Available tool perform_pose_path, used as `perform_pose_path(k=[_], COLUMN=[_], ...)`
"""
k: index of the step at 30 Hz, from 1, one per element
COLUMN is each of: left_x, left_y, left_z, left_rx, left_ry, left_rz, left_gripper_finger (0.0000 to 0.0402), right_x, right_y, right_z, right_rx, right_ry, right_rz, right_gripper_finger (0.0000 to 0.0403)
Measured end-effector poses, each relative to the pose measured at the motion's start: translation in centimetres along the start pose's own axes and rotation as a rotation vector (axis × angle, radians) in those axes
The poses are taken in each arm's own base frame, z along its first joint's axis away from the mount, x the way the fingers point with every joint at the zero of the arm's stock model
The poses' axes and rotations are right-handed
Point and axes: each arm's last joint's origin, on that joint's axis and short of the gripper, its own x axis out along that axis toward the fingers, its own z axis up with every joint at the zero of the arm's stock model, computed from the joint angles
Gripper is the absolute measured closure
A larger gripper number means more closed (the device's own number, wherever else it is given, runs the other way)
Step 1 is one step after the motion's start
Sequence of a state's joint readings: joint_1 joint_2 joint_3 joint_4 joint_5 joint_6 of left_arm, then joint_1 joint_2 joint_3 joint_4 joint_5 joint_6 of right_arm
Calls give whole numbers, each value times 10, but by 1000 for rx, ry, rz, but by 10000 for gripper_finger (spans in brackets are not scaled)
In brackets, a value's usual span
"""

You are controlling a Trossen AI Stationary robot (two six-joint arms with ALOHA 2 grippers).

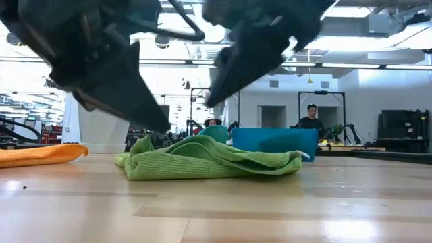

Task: Fold microfiber towels
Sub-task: Fold the green towel

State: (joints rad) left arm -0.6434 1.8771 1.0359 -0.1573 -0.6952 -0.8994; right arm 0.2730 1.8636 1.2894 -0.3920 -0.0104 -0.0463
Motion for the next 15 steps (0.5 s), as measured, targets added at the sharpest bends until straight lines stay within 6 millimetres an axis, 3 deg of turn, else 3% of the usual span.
perform_pose_path(k=[7,10,15], left_x=[2,3,3], left_y=[-6,-5,-6], left_z=[-5,-6,-5], left_rx=[-11,-6,-11], left_ry=[-10,-5,-12], left_rz=[-29,-25,-29], left_gripper_finger=[401,401,401], right_x=[-24,-18,0], right_y=[49,68,78], right_z=[-42,-61,-78], right_rx=[-41,-107,-201], right_ry=[36,2,3], right_rz=[56,23,-35], right_gripper_finger=[189,194,195])
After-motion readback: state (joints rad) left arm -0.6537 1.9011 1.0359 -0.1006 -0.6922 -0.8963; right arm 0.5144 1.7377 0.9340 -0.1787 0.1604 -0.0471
